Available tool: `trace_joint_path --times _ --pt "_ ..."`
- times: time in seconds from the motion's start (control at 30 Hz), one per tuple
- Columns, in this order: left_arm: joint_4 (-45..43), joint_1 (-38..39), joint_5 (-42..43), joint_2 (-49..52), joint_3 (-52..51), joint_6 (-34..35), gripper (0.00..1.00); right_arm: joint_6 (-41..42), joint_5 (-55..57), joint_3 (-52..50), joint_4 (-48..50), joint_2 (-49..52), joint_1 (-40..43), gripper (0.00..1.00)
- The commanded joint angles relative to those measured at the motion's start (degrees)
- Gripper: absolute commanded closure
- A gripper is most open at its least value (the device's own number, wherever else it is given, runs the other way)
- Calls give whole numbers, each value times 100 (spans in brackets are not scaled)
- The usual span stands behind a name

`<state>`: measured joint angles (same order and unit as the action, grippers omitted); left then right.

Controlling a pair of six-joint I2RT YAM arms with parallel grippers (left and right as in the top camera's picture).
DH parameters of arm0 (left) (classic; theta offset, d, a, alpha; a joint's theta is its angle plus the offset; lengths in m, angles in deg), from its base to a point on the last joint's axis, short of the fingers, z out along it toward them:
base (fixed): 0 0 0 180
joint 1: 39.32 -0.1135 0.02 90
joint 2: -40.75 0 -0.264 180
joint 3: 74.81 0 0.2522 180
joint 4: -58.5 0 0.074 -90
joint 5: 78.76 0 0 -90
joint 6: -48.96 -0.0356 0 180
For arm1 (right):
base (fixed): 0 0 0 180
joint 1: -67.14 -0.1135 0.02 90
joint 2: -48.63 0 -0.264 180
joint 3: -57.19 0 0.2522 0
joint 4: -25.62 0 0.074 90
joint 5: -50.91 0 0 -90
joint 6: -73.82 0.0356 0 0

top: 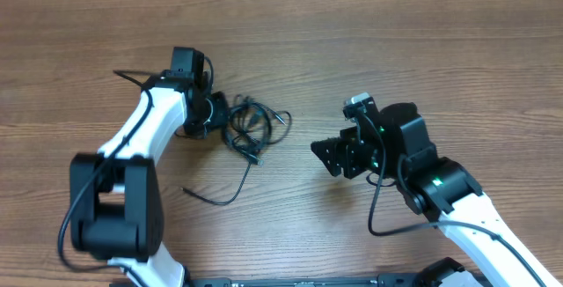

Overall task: Untangle cables
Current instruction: 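Lift the bundle with the left gripper toward the right gripper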

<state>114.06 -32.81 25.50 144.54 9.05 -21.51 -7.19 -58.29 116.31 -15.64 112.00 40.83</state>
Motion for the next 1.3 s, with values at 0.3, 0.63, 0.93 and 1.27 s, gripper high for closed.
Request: trace_joint_path --times 0.3,0.63,0.93,1.27 --pt "26 890 1239 -2732 243 -2129 96 -9 -612 1008 -813 -793 -15 27" --pt "352 1241 2243 -3235 243 -2085 96 166 -962 1023 -866 -905 -15 34" --pt "468 1244 3296 -3235 243 -2085 96 162 -960 1023 -861 -905 -15 32" --pt "470 1244 4258 -3235 243 -2087 96 160 -813 1023 -861 -898 -15 29"
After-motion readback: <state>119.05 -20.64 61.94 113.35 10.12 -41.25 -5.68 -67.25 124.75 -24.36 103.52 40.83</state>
